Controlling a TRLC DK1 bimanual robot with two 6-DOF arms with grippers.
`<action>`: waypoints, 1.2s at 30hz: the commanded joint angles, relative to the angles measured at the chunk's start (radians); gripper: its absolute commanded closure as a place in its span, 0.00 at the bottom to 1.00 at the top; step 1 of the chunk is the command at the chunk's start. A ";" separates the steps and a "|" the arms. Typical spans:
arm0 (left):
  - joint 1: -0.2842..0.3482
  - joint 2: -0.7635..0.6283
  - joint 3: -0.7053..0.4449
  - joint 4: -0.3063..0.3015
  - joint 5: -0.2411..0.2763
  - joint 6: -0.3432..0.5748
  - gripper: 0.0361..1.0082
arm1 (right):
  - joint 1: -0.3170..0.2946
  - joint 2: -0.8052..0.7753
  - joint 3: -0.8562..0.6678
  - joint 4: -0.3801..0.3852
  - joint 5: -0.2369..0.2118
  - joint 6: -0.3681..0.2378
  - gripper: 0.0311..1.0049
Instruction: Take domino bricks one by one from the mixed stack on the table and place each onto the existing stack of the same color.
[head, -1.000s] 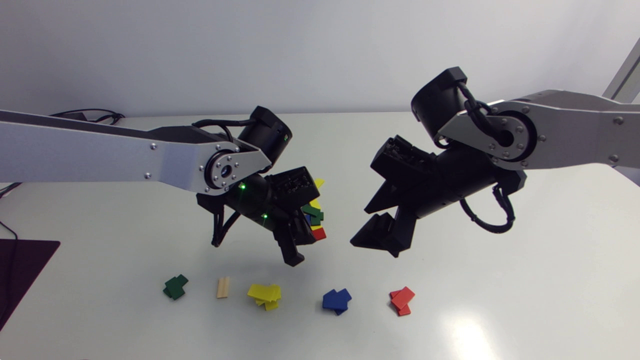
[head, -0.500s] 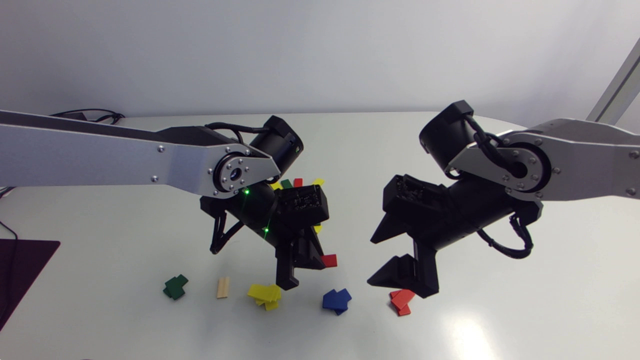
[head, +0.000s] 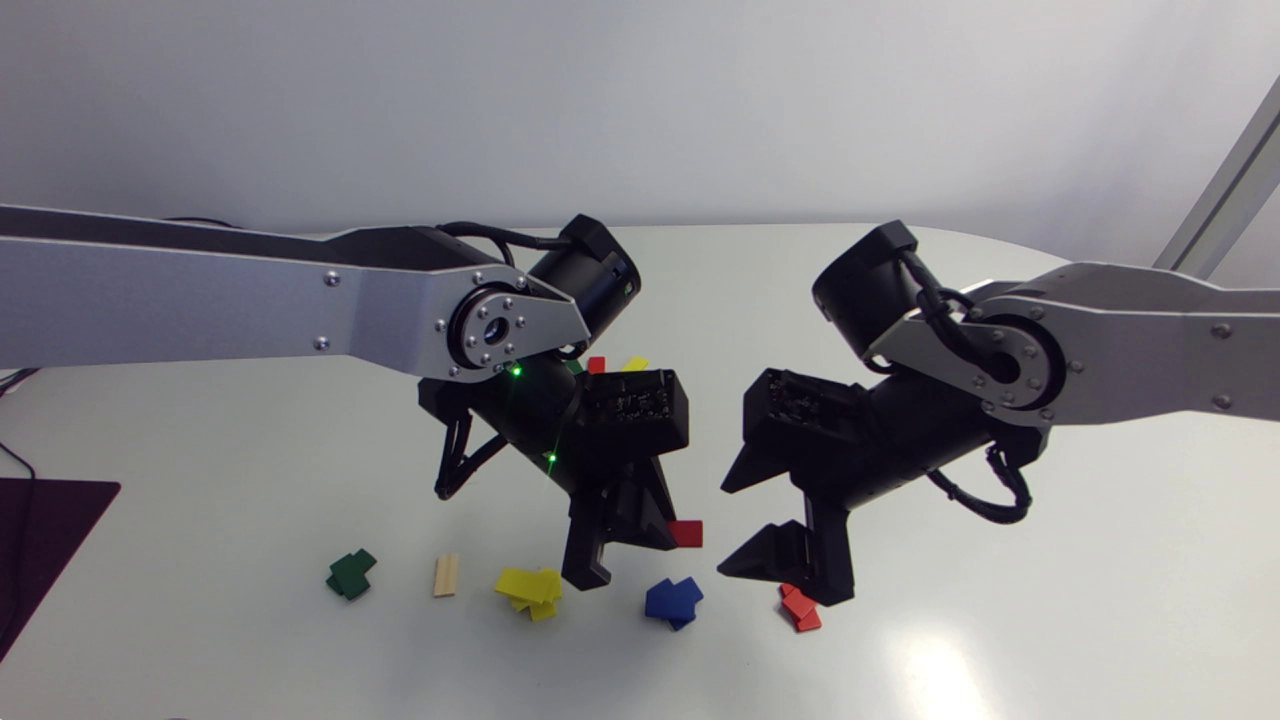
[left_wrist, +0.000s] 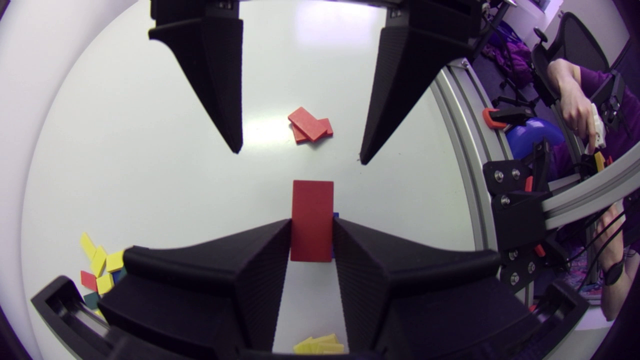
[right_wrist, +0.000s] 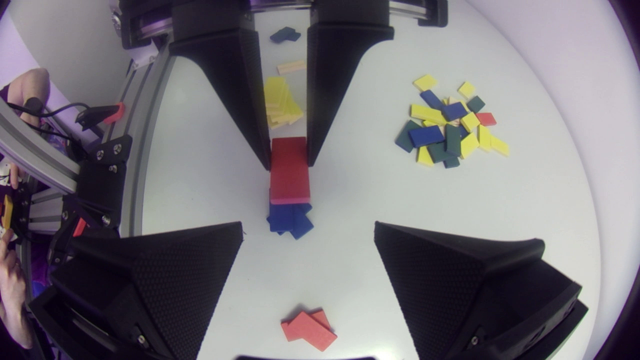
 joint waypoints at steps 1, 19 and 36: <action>-0.008 0.016 0.031 -0.013 0.012 0.030 0.74 | 0.018 0.030 -0.026 0.019 0.010 -0.012 0.13; -0.042 0.042 0.045 -0.015 0.015 0.015 0.74 | 0.045 0.053 -0.033 0.083 0.032 0.026 0.50; -0.050 0.072 0.059 -0.015 0.014 0.004 0.74 | 0.082 -0.001 -0.056 0.072 0.050 0.043 0.77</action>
